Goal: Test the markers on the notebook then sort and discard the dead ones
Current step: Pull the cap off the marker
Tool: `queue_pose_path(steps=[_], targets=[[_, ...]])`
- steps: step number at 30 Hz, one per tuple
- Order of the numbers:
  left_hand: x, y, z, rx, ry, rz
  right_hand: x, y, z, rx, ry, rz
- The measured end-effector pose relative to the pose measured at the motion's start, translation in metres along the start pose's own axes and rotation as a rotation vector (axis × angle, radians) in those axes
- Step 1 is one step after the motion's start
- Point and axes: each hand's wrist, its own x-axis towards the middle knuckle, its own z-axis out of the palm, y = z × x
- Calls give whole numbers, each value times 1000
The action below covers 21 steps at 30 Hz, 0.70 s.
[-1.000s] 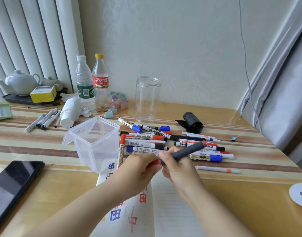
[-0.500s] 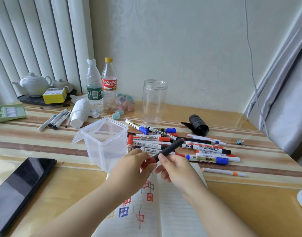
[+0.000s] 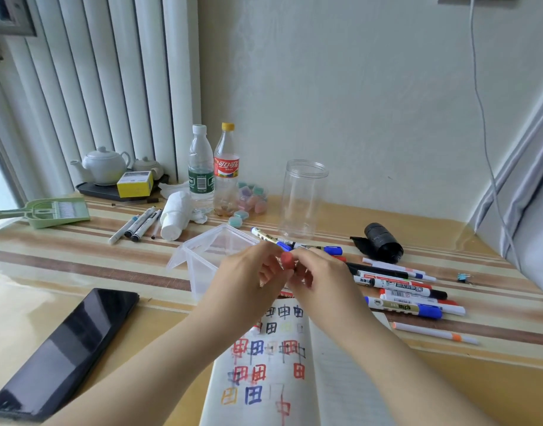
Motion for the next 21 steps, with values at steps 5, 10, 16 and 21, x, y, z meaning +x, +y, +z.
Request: queue_pose_path(steps=[5,10,16,21], targets=[[10,-21,2,263,15,140,17,21,-17,135,105,189],[2,-47,0,428,238,242,25,24,-31,343,188,187],[-14,-63,-19,450,330,150,53,-15,-7,462,260,-2],[-24,-67,-35,452,303,109,78,-35,7,342,67,65]])
